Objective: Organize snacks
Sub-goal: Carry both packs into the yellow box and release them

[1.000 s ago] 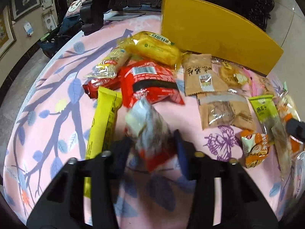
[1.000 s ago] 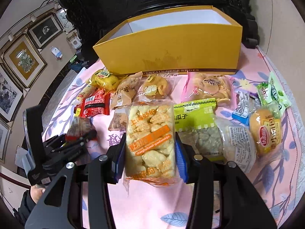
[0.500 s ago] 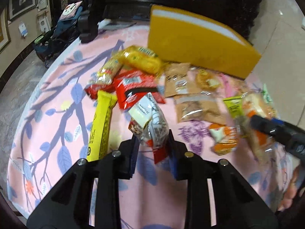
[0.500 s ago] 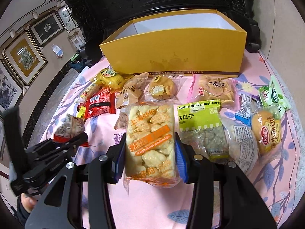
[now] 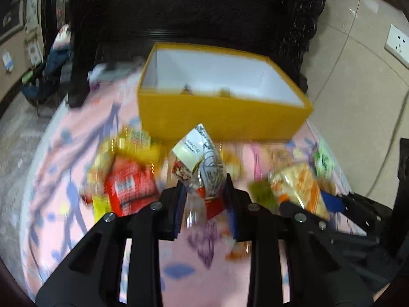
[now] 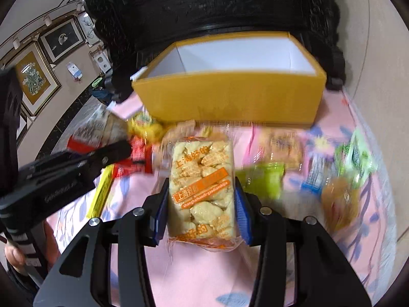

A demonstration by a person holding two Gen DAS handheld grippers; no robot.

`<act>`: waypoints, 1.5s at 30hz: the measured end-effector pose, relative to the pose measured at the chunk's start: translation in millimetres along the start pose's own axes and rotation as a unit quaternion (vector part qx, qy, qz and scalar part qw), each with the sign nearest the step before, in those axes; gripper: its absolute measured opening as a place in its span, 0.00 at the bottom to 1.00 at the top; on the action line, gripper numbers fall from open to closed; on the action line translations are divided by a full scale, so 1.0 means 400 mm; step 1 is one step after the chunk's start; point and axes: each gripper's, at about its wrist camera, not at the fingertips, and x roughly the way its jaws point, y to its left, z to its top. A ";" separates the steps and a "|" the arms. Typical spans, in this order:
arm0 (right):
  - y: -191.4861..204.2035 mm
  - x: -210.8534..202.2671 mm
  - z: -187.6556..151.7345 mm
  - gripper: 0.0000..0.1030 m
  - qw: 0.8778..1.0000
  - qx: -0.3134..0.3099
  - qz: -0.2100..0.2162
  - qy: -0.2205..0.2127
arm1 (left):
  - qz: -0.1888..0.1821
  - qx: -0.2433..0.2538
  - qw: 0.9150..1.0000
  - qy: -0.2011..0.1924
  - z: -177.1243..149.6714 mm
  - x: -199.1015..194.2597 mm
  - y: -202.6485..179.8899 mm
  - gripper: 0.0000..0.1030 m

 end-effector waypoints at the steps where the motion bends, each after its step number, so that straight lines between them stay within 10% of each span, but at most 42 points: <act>1: -0.004 0.002 0.034 0.45 1.000 0.000 -0.003 -0.005 | 0.003 0.006 1.000 -0.008 0.039 0.002 -0.011 0.27; 13: -0.108 0.110 0.388 0.45 0.997 0.057 -0.045 -0.020 | 0.036 -0.015 0.999 -0.014 0.413 0.138 -0.013 0.27; 23: -0.150 0.192 0.463 0.45 0.996 0.072 -0.057 -0.007 | 0.039 -0.026 0.999 0.007 0.457 0.231 0.036 0.28; 25: -0.151 0.201 0.474 0.46 0.995 0.072 -0.062 -0.012 | 0.038 -0.020 0.999 0.013 0.462 0.240 0.032 0.43; 27: -0.153 0.208 0.484 0.55 0.995 0.066 -0.076 -0.009 | 0.041 -0.015 0.999 0.019 0.464 0.246 0.029 0.92; 29: -0.163 0.194 0.480 0.59 0.995 0.067 -0.080 -0.010 | 0.056 -0.018 0.998 -0.009 0.455 0.224 0.034 0.95; 34: -0.166 0.098 0.398 0.63 0.997 0.047 -0.062 -0.012 | 0.049 -0.018 0.999 -0.006 0.387 0.167 0.058 0.95; 45: -0.209 -0.042 -0.158 0.66 0.992 0.100 -0.044 0.069 | 0.029 -0.014 0.999 0.006 -0.024 0.029 0.086 0.95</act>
